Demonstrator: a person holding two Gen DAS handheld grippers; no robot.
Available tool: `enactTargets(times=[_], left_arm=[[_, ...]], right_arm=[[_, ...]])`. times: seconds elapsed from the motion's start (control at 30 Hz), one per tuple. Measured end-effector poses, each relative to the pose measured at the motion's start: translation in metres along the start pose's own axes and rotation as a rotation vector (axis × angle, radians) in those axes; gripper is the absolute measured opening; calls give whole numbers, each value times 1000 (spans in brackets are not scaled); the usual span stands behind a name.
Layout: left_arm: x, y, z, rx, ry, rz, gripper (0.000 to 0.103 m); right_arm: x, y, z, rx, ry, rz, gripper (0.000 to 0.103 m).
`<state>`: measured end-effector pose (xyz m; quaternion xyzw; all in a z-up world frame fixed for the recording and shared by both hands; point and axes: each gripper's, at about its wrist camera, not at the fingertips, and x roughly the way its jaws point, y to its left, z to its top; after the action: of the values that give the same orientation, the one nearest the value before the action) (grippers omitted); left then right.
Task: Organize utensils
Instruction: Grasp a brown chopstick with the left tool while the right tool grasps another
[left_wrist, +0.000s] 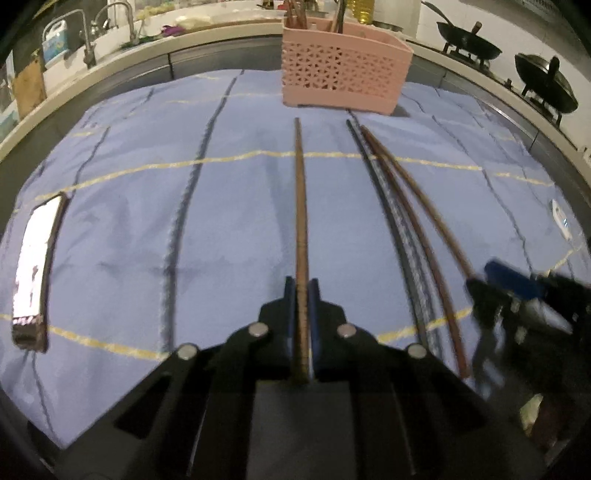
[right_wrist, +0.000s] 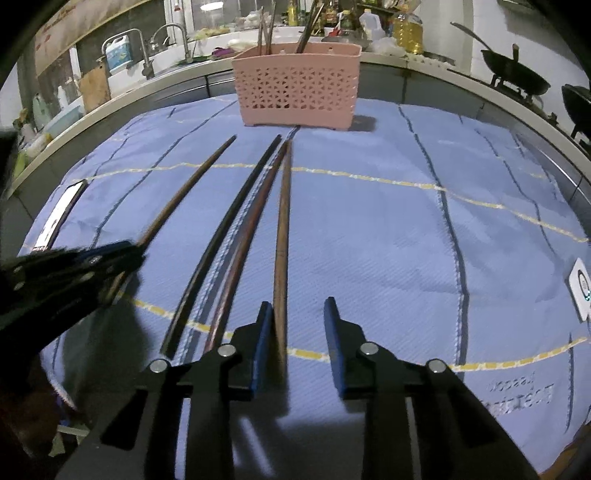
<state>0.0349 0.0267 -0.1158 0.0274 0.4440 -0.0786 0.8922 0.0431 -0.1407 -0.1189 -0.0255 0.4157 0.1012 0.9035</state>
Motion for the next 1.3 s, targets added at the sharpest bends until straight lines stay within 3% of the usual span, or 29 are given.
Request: enactTargets(times=[0.1, 0.23, 0.9, 1.3], left_arm=[[-5, 5, -8, 2, 3, -16, 7], [-8, 11, -11, -5, 19, -26, 8], [-2, 5, -2, 22, 18, 23, 10], [-12, 13, -15, 37, 39, -13, 7]], right_arm=[[1, -9, 0, 25, -11, -12, 10], [-1, -20, -2, 52, -11, -25, 8], [-6, -23, -5, 76, 35, 19, 8], [-8, -23, -9, 32, 43, 42, 7]])
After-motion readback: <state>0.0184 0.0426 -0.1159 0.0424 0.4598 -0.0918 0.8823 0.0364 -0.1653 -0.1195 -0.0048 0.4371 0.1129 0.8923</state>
